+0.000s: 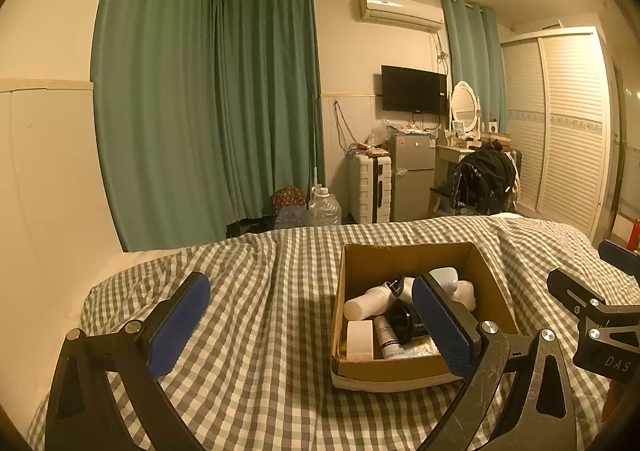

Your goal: Organize objects

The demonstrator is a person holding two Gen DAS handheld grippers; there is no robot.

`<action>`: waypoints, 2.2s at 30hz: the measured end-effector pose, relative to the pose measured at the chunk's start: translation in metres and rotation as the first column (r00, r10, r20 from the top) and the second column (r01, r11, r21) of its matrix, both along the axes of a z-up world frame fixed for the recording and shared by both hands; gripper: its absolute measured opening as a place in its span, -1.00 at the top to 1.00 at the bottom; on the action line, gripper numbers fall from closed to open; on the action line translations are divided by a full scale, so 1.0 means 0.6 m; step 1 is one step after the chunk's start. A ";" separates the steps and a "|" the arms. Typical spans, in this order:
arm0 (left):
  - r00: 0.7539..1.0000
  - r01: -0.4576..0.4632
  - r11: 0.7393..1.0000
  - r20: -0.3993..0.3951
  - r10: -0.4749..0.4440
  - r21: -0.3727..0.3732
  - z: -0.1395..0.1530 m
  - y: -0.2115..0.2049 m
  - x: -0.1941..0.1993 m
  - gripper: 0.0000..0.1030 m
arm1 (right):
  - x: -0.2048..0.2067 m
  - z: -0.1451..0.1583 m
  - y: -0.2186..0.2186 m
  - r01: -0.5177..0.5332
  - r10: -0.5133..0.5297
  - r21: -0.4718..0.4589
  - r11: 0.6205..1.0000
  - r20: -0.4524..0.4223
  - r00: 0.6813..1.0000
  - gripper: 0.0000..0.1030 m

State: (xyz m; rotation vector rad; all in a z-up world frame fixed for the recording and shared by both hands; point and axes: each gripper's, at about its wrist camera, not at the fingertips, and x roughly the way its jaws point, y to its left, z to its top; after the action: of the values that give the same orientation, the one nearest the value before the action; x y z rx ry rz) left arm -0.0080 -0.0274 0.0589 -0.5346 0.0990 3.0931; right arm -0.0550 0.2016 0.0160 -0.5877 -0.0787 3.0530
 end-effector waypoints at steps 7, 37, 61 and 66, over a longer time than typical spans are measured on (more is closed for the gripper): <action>1.000 0.003 1.000 0.013 -0.003 -0.002 -0.002 0.000 -0.005 -1.00 | 0.000 -0.001 -0.001 -0.001 0.001 0.002 1.000 0.006 1.000 -0.96; 1.000 0.012 1.000 0.011 -0.012 -0.014 -0.002 0.005 -0.004 -1.00 | -0.004 -0.007 -0.007 0.001 -0.001 -0.004 1.000 0.020 1.000 -0.96; 1.000 0.020 0.999 0.013 -0.019 -0.032 -0.007 0.011 -0.002 -1.00 | -0.005 -0.010 -0.008 0.000 0.000 -0.002 1.000 0.028 1.000 -0.96; 1.000 0.021 0.999 0.011 -0.021 -0.027 -0.008 0.010 -0.001 -1.00 | -0.006 -0.010 -0.009 0.000 0.000 -0.002 1.000 0.028 1.000 -0.96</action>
State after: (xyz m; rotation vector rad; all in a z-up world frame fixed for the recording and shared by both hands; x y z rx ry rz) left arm -0.0088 -0.0211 0.0541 -0.5477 0.1461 3.0725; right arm -0.0584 0.1964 0.0099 -0.6306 -0.0765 3.0456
